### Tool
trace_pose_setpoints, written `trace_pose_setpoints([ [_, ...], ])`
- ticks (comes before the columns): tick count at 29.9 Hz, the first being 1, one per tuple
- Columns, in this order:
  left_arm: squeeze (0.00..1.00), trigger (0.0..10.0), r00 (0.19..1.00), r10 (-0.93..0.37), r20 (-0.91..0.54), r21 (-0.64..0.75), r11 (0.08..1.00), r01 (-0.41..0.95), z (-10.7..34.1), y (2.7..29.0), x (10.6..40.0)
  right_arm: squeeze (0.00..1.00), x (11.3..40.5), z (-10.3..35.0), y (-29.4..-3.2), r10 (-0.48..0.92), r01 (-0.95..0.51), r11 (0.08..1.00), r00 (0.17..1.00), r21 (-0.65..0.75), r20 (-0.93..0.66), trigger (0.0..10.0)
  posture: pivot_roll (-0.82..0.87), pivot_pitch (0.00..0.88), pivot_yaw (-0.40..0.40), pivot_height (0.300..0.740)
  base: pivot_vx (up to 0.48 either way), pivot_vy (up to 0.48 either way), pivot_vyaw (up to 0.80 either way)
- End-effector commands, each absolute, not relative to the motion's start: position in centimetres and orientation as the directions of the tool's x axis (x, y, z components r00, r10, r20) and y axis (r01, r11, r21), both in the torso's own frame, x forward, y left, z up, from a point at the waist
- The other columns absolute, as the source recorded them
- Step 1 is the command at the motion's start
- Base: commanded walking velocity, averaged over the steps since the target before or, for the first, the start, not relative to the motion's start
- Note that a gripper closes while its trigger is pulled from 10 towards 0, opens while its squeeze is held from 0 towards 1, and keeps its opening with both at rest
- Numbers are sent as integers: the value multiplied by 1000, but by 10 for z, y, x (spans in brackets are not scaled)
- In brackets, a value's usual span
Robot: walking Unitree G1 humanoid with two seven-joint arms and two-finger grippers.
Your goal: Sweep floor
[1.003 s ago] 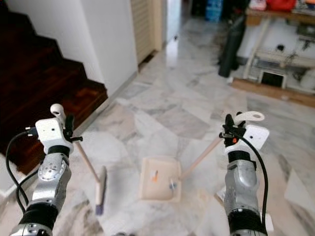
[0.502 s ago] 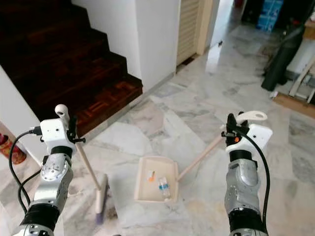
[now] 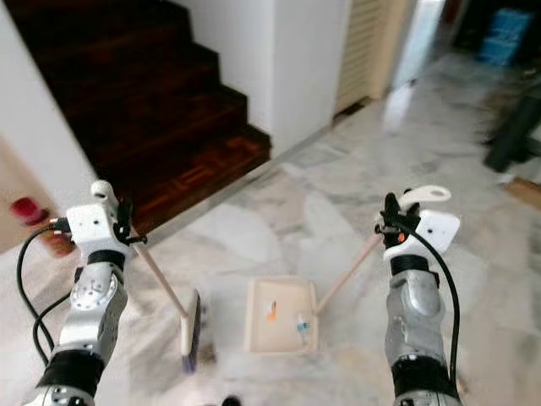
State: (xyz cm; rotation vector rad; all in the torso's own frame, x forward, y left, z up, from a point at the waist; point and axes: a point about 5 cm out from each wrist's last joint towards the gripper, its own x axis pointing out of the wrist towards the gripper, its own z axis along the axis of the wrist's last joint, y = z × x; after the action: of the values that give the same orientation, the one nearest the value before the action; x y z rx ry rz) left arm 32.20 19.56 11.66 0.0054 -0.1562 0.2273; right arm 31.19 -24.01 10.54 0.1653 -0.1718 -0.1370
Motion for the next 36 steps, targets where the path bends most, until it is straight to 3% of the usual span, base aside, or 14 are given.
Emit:
trace_pose_setpoints([
  [1, 0, 10000, 957, 220, 192, 0, 975, -224, 127, 195, 325, 0, 317, 125, -240, -145, 103, 978, 960, 180, 239, 10000, -46, 0, 2, 740, 0, 0, 800],
  [16, 0, 10000, 957, 222, 185, 4, 974, -227, 128, 196, 325, 0, 318, 123, -239, -142, 100, 978, 963, 185, 228, 10000, -42, 0, 5, 740, 0, 0, 800],
  [30, 0, 10000, 957, 225, 184, 7, 973, -231, 128, 196, 325, 0, 320, 121, -235, -107, 67, 980, 971, 186, 215, 10000, -40, 0, 2, 740, 0, 0, 71],
  [36, 0, 10000, 958, 225, 180, 10, 973, -230, 128, 196, 324, 0, 320, 122, -235, -106, 64, 980, 970, 189, 218, 10000, -38, 0, 4, 740, 0, 0, 753],
])
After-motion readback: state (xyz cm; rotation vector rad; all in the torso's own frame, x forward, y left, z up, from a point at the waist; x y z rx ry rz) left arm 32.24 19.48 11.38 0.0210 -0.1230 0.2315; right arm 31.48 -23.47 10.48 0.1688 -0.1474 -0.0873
